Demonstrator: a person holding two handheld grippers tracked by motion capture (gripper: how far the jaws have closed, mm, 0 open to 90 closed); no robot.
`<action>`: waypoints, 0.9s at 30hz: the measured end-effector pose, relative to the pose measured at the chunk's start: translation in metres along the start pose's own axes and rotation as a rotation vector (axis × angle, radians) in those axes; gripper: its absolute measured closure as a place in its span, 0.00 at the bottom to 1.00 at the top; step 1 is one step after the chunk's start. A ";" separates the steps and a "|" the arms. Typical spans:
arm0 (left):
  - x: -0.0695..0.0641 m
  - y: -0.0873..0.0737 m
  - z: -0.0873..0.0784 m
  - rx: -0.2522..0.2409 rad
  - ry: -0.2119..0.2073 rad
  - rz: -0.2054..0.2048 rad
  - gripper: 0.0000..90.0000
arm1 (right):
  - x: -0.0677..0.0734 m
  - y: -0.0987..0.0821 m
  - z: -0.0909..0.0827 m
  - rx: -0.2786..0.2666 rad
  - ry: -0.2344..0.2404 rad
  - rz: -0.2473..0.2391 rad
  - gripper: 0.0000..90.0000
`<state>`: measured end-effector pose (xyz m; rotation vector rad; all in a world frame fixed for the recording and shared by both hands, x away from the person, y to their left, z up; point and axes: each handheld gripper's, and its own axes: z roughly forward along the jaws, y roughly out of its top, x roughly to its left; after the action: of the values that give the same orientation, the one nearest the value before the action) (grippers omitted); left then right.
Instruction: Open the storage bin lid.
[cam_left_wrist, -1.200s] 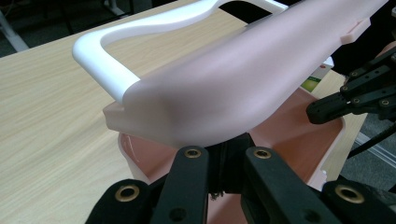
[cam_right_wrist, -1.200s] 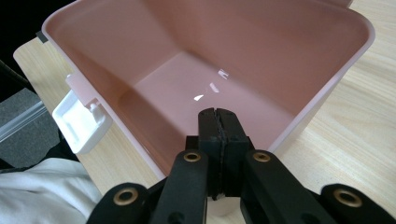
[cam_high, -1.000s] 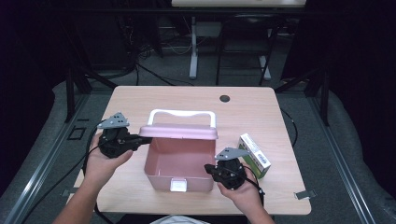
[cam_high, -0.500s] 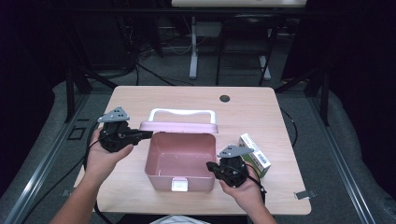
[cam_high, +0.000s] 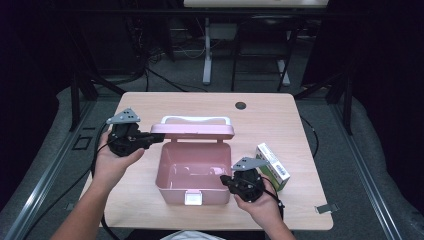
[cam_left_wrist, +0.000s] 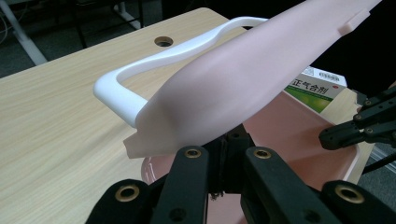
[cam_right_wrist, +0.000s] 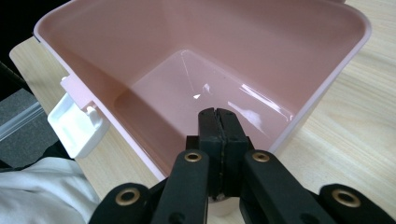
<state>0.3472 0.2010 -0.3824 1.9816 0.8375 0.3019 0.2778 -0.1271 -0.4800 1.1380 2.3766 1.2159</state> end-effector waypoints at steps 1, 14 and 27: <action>0.000 0.000 0.000 -0.001 0.001 -0.001 1.00 | 0.000 0.000 0.000 0.002 0.001 -0.004 1.00; 0.008 0.005 0.004 -0.027 0.017 -0.015 1.00 | 0.007 -0.002 0.006 0.015 0.014 -0.013 1.00; 0.014 0.009 0.008 -0.029 0.024 -0.032 1.00 | 0.010 -0.003 0.008 0.016 0.027 -0.012 1.00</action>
<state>0.3653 0.2019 -0.3810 1.9389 0.8751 0.3182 0.2732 -0.1163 -0.4858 1.1177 2.4132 1.2189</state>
